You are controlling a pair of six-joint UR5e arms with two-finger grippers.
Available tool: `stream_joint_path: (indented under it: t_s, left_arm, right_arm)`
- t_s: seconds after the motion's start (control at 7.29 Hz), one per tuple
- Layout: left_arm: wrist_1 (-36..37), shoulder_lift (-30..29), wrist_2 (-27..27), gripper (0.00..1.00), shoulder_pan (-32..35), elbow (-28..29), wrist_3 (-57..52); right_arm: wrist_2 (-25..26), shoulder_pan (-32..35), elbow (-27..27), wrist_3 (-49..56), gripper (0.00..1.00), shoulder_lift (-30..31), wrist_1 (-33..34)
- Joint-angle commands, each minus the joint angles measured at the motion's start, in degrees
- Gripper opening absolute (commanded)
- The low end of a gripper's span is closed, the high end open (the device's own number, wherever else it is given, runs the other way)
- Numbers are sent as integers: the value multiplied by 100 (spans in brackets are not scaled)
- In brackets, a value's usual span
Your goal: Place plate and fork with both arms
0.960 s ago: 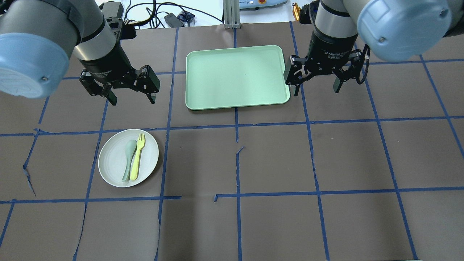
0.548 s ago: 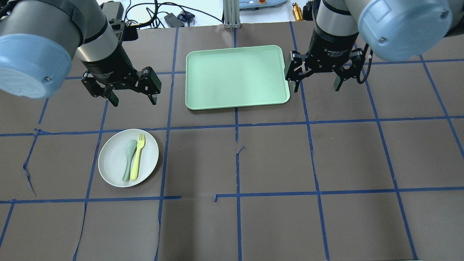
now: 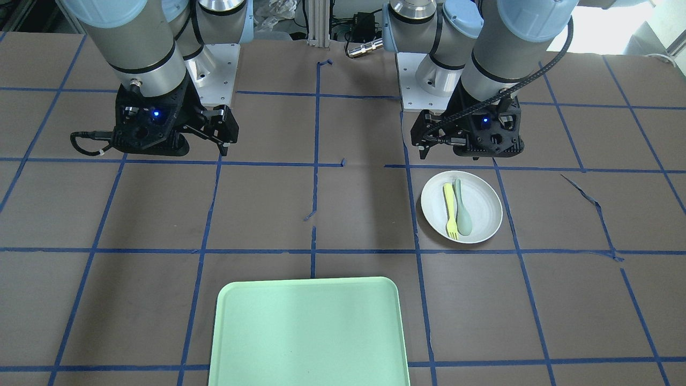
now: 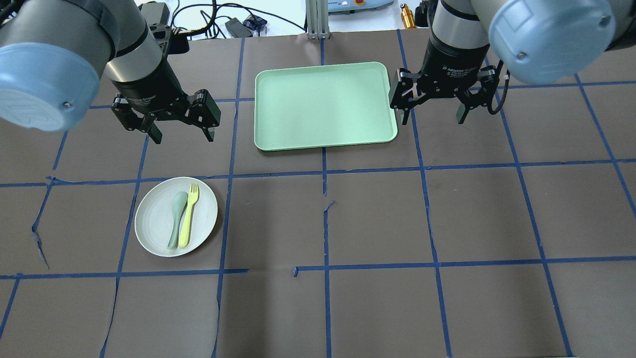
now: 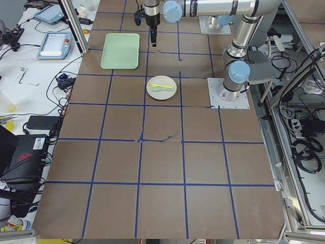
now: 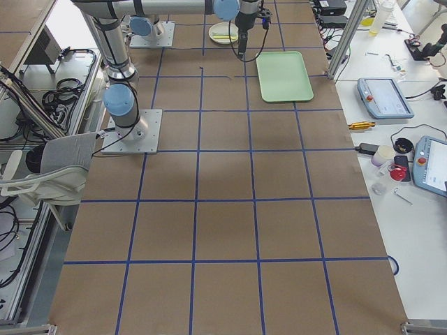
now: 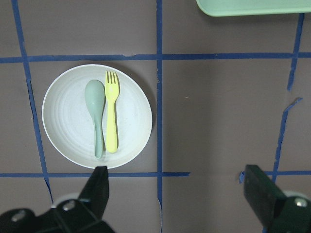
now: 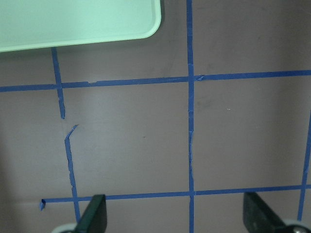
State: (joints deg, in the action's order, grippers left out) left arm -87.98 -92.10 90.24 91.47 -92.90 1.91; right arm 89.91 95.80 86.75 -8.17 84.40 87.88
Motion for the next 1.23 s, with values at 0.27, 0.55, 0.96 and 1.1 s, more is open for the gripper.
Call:
stream_joint_path:
  t_s: [0.27,0.55,0.96,1.1]
  left_arm:
    - [8,44,-15,100,-6,-44,2]
    - [8,-17,-24,100,-6,-35,-6]
    - [8,-26,-15,100,-102,-26,-7]
    - [217,-36,28,100,-164,-44,-59]
  right_arm:
    - [1,0,0,0,100,-11,9]
    - [-8,0,9,-9,100,-46,254]
    - [1,-9,70,8,100,-55,466]
    - [18,0,70,8,100,-55,449]
